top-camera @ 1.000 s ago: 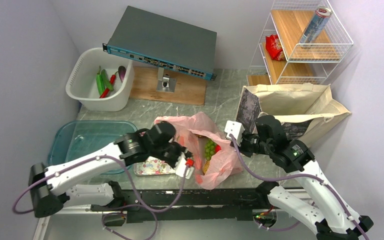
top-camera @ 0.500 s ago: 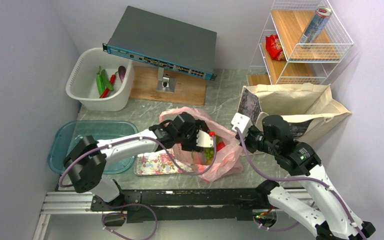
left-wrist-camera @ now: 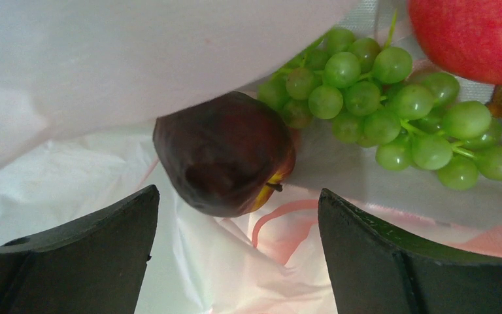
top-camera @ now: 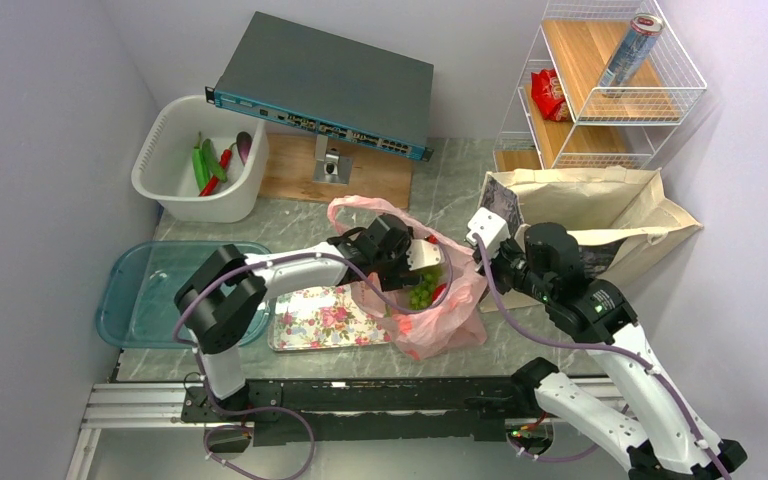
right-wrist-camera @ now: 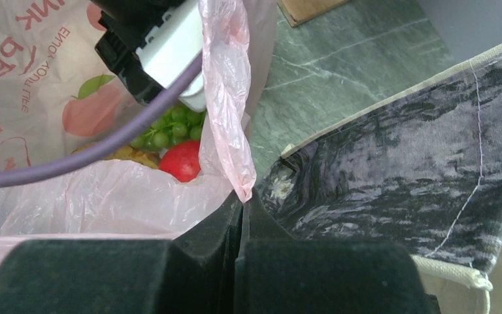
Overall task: Untie the knot of the grocery bags and take out the mixed food
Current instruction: Pick up the fake fruit from the takeout bag.
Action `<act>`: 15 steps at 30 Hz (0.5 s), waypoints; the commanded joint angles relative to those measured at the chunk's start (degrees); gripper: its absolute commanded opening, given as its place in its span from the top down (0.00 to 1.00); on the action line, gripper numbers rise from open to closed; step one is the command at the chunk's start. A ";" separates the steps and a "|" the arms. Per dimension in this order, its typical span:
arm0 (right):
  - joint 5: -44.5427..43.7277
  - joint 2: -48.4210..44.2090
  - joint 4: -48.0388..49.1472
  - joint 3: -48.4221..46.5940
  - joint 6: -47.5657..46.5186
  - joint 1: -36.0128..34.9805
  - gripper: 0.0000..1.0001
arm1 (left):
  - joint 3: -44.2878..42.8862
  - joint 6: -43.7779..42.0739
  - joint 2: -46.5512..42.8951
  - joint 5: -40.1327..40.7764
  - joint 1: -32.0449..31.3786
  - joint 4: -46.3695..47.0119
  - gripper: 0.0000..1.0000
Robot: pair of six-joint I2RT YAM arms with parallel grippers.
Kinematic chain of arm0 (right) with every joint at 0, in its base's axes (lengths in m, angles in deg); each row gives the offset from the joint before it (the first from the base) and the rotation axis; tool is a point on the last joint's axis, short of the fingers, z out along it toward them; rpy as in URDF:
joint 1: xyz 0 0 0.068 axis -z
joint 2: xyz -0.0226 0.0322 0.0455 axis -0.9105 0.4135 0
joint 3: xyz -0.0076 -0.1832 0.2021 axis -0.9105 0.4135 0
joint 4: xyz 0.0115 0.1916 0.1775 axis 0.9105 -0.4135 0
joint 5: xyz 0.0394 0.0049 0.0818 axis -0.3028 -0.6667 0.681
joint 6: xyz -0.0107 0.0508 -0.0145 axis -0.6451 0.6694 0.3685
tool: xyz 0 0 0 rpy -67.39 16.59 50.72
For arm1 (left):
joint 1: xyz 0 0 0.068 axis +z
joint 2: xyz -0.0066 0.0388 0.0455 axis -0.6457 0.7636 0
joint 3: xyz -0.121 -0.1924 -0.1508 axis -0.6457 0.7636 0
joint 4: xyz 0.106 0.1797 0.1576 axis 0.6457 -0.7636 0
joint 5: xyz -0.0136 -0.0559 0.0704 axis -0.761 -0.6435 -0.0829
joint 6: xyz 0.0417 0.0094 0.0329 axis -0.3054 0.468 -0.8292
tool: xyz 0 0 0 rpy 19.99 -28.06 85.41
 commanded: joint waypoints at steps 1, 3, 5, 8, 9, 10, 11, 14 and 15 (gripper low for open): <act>0.04 0.75 3.07 -1.33 1.19 0.15 1.00 | -4.52 4.51 4.21 0.80 0.65 0.22 0.08; 0.00 1.00 3.04 -1.24 1.02 0.16 1.00 | -5.97 6.08 6.33 0.80 1.07 -0.53 0.07; -0.33 1.14 3.04 -1.13 0.94 0.16 1.00 | -6.81 7.67 8.17 0.80 1.64 -1.41 0.07; -0.35 1.35 2.92 -1.15 0.68 0.17 1.00 | -7.90 9.25 10.47 0.80 2.01 -3.67 0.09; -0.44 1.38 2.81 -1.08 0.59 0.16 1.00 | -7.63 9.08 10.61 0.80 2.05 -4.11 0.12; -0.48 1.42 2.72 -1.02 0.46 0.18 1.00 | -7.25 8.85 10.40 0.29 2.08 -4.66 0.16; -0.48 1.45 2.69 -0.86 0.28 0.14 1.00 | -7.00 8.44 10.03 -0.63 2.13 -5.40 0.22; -0.28 1.43 3.10 0.08 0.06 0.20 1.00 | -5.70 8.21 6.85 -4.01 2.39 -6.41 0.44; -0.11 1.42 3.31 0.30 0.05 0.18 1.00 | -4.69 7.97 4.93 -4.91 2.43 -5.81 0.51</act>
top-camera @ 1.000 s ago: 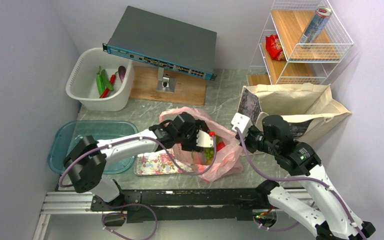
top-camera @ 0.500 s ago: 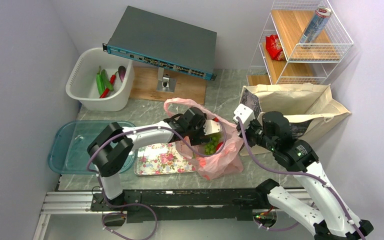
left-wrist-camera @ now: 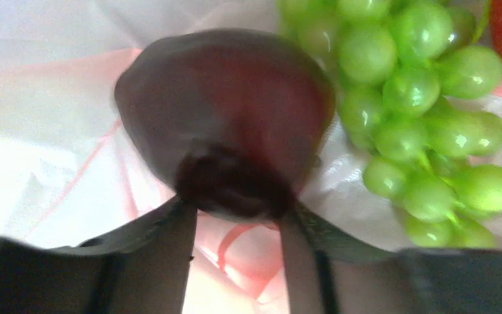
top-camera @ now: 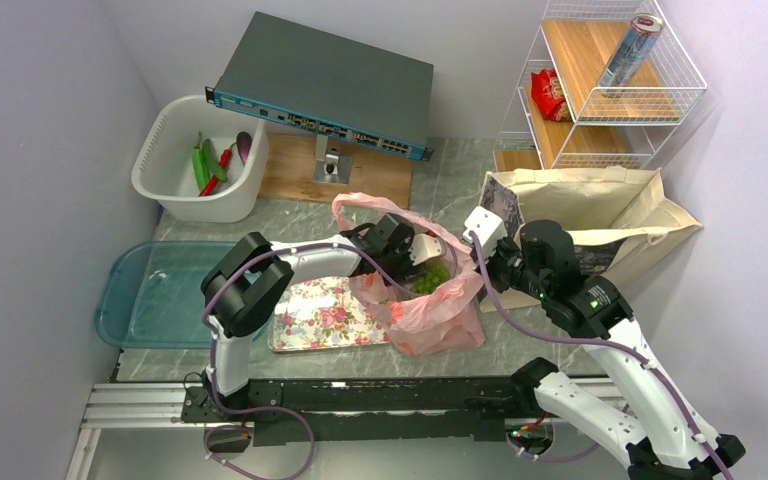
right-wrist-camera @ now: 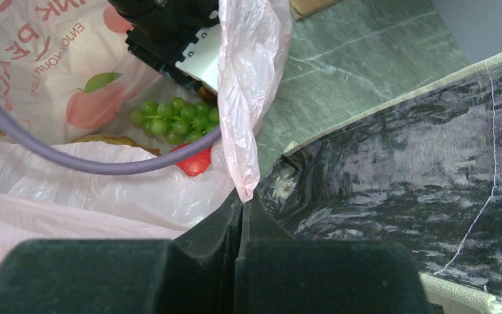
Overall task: Untie the knot of the grocery bags and take out the mixed food
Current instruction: Pick up the fake fruit from the takeout bag.
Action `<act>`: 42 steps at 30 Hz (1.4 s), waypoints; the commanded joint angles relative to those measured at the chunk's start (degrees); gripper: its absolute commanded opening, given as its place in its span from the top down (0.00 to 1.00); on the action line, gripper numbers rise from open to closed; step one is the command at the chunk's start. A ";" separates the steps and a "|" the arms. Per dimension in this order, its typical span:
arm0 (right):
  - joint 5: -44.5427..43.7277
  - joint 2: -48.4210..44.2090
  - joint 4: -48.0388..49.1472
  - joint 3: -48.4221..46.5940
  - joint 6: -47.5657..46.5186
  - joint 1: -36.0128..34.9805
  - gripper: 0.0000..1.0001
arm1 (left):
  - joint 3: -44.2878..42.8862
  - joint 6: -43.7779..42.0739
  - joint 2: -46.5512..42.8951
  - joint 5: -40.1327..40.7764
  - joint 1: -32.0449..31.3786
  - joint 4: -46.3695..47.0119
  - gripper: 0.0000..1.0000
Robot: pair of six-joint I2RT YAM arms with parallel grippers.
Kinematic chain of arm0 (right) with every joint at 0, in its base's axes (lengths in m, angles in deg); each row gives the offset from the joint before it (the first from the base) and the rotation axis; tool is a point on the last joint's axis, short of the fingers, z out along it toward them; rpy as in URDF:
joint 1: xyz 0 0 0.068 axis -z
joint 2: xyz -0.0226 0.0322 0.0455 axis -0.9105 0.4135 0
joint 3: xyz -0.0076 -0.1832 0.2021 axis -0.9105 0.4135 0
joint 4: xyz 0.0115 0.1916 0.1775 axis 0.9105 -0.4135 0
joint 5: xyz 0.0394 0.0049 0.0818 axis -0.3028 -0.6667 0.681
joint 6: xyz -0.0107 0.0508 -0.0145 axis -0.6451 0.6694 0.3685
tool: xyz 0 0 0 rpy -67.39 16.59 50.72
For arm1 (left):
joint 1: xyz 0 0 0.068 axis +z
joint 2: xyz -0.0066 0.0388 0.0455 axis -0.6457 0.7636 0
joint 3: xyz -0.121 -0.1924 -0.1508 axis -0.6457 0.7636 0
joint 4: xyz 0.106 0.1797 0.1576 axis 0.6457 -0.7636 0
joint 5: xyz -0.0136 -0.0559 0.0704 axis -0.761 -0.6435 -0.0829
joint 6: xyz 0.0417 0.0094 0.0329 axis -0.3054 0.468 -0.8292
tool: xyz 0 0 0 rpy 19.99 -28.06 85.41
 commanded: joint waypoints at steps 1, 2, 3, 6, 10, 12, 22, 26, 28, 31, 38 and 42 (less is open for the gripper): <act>0.01 -0.11 3.16 0.39 0.07 0.16 1.00 | 2.43 0.11 -7.80 -5.22 0.33 -2.13 0.56; 0.12 0.01 3.24 0.45 0.10 0.14 1.00 | 3.05 0.00 -10.27 -7.04 0.30 -1.66 0.59; 0.33 0.09 3.28 0.48 0.02 0.15 1.00 | 3.62 -0.22 -12.60 -8.77 0.24 -1.57 0.63; 0.73 0.44 3.77 0.79 -0.28 0.19 1.00 | 4.06 -1.84 -19.32 -16.44 0.18 -1.94 0.71; 1.03 1.04 4.51 0.82 -0.46 0.22 1.00 | 5.30 -5.69 -26.82 -27.26 0.16 -2.65 0.77; 0.92 1.18 4.74 0.76 -0.50 0.16 1.00 | 5.47 -7.49 -29.88 -31.16 0.16 -3.87 0.79; 2.51 -0.41 3.84 1.52 -0.91 0.19 1.00 | 6.73 -7.70 -36.55 -27.13 -0.11 -10.72 0.48; 5.59 -1.17 1.89 2.72 -2.68 0.15 1.00 | 14.13 -14.94 -38.95 -25.20 -2.93 -6.46 0.33; 5.78 -1.27 1.33 3.29 -3.38 0.20 1.00 | 18.92 -21.54 -40.81 -24.31 -7.20 -3.88 0.33; 7.99 -1.28 -0.64 4.03 -6.20 0.16 1.00 | 23.27 -26.61 -39.68 -22.66 -12.68 -2.28 0.34; 12.11 -1.97 -9.27 6.18 -15.70 0.01 1.00 | 31.57 -25.12 -35.95 -17.46 -13.00 3.68 0.29; 11.11 -1.96 -8.76 6.36 -16.52 -0.10 1.00 | 33.05 -16.78 -39.16 -12.20 -12.92 13.00 0.20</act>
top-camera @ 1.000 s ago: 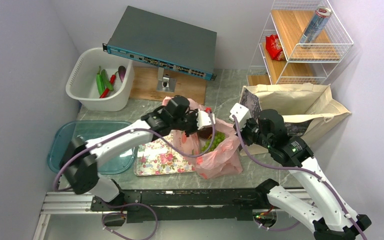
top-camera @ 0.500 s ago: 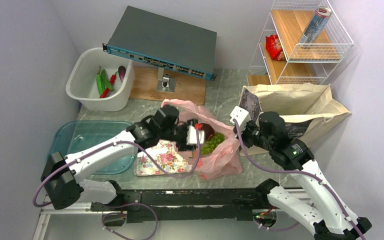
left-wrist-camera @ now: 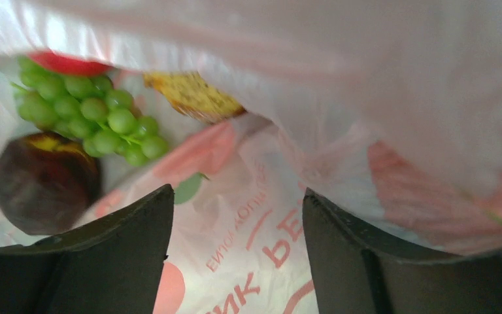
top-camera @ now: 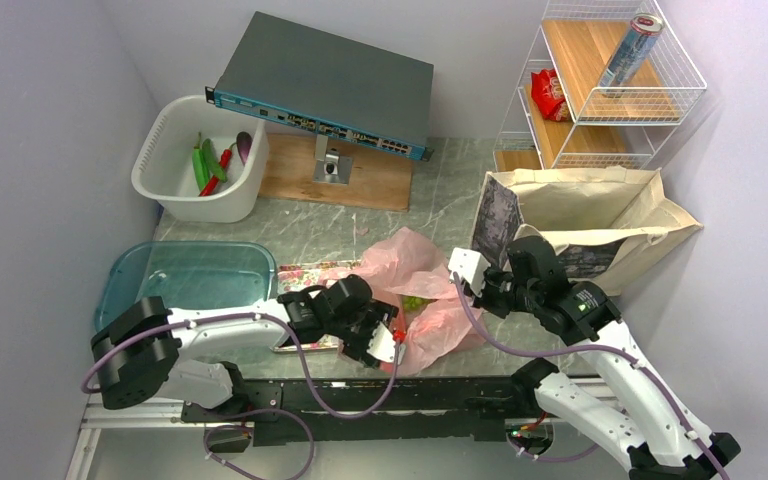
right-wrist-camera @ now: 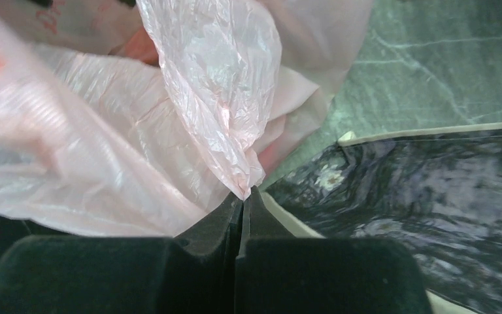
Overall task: Untie the knot of the grocery bags and take out the mixed food
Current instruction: Pick up the fake fruit from the takeout bag.
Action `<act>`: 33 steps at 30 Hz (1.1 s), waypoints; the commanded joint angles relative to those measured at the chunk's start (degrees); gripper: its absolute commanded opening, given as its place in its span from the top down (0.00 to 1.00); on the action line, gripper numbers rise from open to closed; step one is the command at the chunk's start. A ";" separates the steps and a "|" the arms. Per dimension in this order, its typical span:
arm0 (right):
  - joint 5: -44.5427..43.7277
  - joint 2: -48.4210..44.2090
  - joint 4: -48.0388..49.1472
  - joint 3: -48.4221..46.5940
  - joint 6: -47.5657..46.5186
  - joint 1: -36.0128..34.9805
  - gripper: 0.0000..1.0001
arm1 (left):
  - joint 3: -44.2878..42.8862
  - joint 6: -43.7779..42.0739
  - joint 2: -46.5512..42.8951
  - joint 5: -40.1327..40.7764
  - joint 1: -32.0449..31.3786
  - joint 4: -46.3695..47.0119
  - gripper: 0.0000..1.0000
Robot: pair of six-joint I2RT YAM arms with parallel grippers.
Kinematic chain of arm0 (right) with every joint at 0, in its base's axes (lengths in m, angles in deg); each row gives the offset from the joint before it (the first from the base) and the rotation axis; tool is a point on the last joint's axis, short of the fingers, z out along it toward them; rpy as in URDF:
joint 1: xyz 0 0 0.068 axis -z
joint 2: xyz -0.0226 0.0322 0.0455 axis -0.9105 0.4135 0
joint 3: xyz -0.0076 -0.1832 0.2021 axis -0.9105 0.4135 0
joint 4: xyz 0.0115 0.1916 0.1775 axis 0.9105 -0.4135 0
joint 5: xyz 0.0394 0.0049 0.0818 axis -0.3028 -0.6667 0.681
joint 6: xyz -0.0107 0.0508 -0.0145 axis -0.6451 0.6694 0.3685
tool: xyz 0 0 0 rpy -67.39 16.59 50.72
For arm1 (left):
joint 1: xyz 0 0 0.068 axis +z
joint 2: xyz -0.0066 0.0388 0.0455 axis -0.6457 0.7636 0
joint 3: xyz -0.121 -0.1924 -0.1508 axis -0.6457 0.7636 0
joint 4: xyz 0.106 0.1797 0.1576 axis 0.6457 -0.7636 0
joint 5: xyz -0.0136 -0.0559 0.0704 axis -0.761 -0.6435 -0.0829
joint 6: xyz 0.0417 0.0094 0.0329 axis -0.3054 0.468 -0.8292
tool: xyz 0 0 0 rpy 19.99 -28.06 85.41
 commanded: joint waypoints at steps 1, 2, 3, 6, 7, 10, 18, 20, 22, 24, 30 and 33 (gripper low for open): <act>0.89 -0.43 -0.37 -0.28 -2.42 -0.03 1.00 | 0.01 8.18 -3.84 7.11 0.15 13.90 0.19; 0.11 -0.57 0.94 -0.54 -0.58 -0.10 1.00 | -0.74 9.86 -3.38 8.32 0.52 14.74 0.18; -1.09 -0.76 2.94 -0.81 1.64 -0.04 1.00 | -1.62 11.56 -2.87 8.75 1.29 15.08 0.18; -3.38 -1.92 6.99 -1.83 5.26 -0.06 1.00 | -4.34 15.40 -0.79 6.81 4.76 14.79 0.16; -3.99 -2.06 7.79 -2.20 5.98 -0.08 1.00 | -5.11 15.77 -0.07 5.51 6.08 14.39 0.15; -5.36 -2.16 8.64 -3.27 7.20 -0.08 1.00 | -7.61 12.02 2.15 -0.39 9.92 12.68 0.13; -9.95 -2.37 10.67 -4.39 11.28 -0.09 1.00 | -20.45 -14.71 11.80 -12.94 14.37 -5.33 0.13; -10.24 -1.82 10.98 -4.98 11.99 -0.10 1.00 | -21.99 -19.26 13.52 -14.21 14.30 -6.90 0.13; -10.13 -1.32 11.00 -5.48 12.25 0.04 1.00 | -24.57 -20.79 15.96 -14.22 14.23 -8.28 0.13; -10.12 -0.94 10.87 -5.72 12.34 0.09 1.00 | -27.76 -20.57 18.96 -13.12 14.21 -8.82 0.13; -9.10 -0.59 10.24 -5.99 12.21 0.10 1.00 | -34.86 -21.87 27.19 -9.04 14.16 -10.07 0.12; -8.96 -0.40 10.37 -5.87 12.25 0.09 1.00 | -38.23 -23.59 30.60 -8.00 14.11 -12.74 0.11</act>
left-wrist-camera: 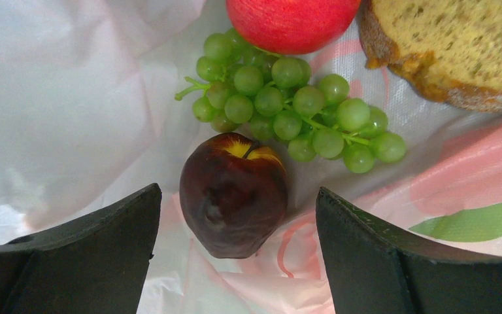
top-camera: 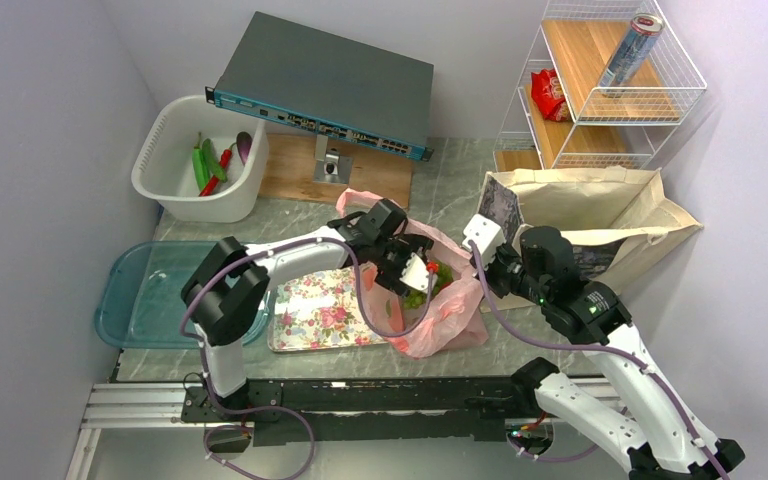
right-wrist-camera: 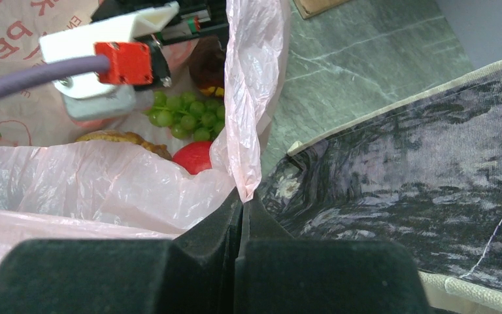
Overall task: Untie the knot of the grocery bags and take out the mixed food
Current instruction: Pick up the fake fruit from the takeout bag.
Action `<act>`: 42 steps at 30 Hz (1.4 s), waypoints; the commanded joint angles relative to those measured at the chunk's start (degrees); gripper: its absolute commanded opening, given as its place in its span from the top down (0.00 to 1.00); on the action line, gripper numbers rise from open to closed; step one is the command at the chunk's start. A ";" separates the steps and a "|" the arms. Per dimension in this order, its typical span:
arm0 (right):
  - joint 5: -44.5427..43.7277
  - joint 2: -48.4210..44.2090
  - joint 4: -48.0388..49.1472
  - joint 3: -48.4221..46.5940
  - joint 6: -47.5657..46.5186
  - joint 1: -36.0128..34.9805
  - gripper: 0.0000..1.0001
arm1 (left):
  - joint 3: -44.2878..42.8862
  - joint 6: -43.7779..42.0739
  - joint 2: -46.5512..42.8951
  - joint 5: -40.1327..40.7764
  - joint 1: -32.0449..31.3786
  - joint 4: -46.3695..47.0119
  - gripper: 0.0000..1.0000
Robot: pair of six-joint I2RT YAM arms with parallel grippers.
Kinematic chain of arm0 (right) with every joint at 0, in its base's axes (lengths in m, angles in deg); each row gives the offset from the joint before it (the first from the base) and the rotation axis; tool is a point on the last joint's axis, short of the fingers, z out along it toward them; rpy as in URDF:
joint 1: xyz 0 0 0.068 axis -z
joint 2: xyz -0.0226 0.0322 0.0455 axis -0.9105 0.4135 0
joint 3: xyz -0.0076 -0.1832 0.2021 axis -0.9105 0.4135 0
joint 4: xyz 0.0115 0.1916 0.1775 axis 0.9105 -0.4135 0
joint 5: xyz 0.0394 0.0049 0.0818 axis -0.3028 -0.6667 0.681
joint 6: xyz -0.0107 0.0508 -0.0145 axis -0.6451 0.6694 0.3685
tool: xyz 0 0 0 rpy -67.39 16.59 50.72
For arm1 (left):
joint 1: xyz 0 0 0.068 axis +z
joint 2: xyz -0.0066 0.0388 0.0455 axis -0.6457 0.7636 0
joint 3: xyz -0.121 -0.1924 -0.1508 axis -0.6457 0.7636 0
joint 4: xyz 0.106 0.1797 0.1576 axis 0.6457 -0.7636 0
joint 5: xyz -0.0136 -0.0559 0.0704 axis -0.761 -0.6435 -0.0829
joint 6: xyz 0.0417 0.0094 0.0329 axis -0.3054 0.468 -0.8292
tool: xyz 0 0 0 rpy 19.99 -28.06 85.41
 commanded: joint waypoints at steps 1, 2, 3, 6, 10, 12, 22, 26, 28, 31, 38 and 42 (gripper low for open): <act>-0.34 0.19 2.25 -2.33 1.01 0.05 1.00 | -5.81 -4.26 3.92 0.76 -0.09 -4.96 0.10; -0.42 0.21 2.36 -2.31 0.96 0.04 1.00 | -6.89 -4.64 5.01 1.05 -0.09 -6.06 0.10; -0.50 0.29 2.45 -2.30 0.95 0.09 1.00 | -7.68 -4.95 6.03 1.32 -0.11 -6.67 0.10; -0.36 0.57 2.82 -2.17 0.87 0.18 1.00 | -9.09 -6.38 8.87 2.05 0.00 -7.54 0.10; -0.47 0.69 3.23 -1.82 0.69 0.12 1.00 | -11.85 -8.05 13.08 3.54 0.04 -11.04 0.13; -0.57 0.61 3.27 -1.61 0.51 0.16 1.00 | -12.85 -7.99 14.42 3.73 0.31 -12.65 0.15; 0.23 1.22 2.93 -1.35 -0.21 0.16 1.00 | -7.22 -3.38 1.15 -7.71 1.18 -10.78 0.64; 1.22 1.19 3.27 -1.19 -0.24 0.12 1.00 | -2.98 3.12 -8.87 -16.07 1.12 -9.73 0.74; 1.47 1.05 3.37 -0.78 -0.34 0.13 1.00 | -1.22 5.71 -12.72 -18.46 0.77 -9.14 0.76; 1.89 1.28 3.48 -0.55 -0.29 0.11 1.00 | -0.69 11.28 -16.60 -21.11 0.11 -8.54 0.78; 1.51 1.21 3.28 -0.45 -0.96 0.18 1.00 | -3.76 29.08 -25.24 -22.07 0.26 -5.12 0.79; 1.19 0.20 2.42 -0.22 -1.58 0.14 1.00 | -5.28 42.30 -33.16 -21.67 7.38 -7.74 0.79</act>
